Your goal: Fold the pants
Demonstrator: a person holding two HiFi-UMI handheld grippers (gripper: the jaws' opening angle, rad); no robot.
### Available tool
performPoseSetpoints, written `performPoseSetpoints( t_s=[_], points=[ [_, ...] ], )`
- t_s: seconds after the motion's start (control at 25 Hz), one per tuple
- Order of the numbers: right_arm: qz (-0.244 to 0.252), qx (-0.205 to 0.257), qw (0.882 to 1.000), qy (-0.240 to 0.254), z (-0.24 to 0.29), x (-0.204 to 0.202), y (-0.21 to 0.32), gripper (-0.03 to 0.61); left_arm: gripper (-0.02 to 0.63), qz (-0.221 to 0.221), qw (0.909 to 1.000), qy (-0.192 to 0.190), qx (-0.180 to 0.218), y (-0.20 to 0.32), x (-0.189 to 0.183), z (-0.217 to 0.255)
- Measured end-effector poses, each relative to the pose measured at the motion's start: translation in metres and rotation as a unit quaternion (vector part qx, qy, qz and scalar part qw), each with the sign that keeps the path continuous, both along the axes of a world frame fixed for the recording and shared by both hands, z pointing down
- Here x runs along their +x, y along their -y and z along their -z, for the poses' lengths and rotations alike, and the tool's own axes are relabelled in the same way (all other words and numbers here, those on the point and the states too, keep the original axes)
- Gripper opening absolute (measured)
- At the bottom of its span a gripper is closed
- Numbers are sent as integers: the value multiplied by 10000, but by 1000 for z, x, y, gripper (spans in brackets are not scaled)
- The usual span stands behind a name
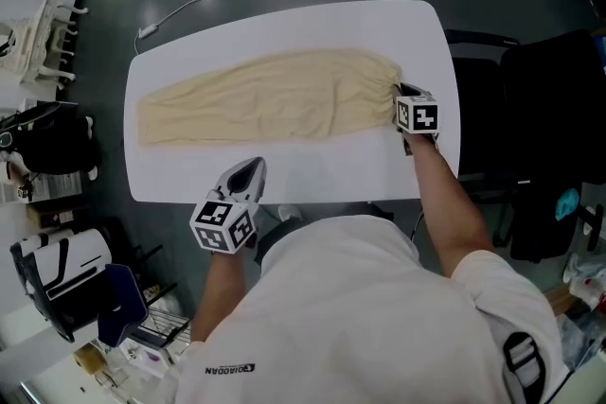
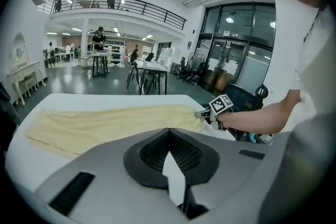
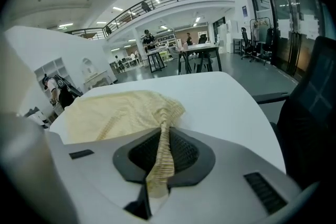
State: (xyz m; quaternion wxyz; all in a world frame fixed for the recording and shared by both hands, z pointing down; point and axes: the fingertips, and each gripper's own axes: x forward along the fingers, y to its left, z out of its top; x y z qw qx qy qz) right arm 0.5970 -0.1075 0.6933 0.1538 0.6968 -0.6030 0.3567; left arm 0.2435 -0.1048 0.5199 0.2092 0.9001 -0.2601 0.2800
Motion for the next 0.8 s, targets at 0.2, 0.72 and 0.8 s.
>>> performPoseSetpoints(
  t_s=[0.2, 0.72, 0.8],
  points=[
    [-142, 424, 9990, 27, 40, -24, 1, 58, 23, 116, 9998, -130, 24, 12, -45, 6],
    [-81, 1219, 9922, 241, 138, -154, 32, 58, 23, 318, 9981, -521, 85, 43, -188, 13],
    [16, 1271, 9917, 192, 148, -176, 39, 59, 23, 358, 9975, -607, 60, 50, -206, 13]
  ],
)
